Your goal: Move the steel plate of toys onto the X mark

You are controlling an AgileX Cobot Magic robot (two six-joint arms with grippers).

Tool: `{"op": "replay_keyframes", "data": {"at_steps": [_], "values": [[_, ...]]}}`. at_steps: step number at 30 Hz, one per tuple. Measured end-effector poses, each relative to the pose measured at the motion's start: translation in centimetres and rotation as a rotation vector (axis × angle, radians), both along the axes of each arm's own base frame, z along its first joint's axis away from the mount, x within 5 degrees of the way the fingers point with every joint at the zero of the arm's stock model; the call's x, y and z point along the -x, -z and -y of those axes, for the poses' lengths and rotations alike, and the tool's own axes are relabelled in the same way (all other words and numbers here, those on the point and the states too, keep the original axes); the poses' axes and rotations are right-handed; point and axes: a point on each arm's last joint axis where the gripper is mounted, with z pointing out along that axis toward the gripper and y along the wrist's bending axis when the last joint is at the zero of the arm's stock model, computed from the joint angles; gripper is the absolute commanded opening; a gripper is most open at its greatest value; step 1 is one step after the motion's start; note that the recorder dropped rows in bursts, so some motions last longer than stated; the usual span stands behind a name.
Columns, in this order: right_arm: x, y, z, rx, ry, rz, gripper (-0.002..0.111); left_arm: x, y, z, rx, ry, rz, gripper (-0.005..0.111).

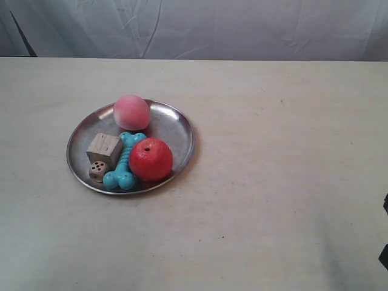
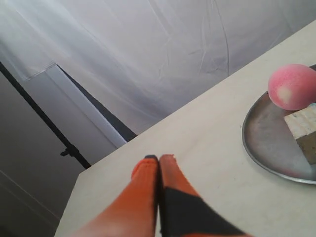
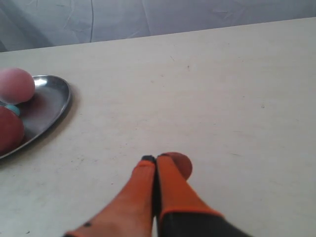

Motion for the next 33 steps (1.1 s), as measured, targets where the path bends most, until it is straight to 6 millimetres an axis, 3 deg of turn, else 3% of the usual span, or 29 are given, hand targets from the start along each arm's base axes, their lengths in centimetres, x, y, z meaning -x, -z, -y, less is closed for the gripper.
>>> {"op": "replay_keyframes", "data": {"at_steps": [11,33], "values": [[0.0,0.0,0.0,0.0,0.0,0.0,0.0,-0.01,0.0,-0.64,0.0,-0.112,0.0,0.0],[0.0,0.0,0.0,0.0,0.0,0.0,0.0,-0.01,0.0,-0.67,0.0,-0.117,0.0,0.0]]}}
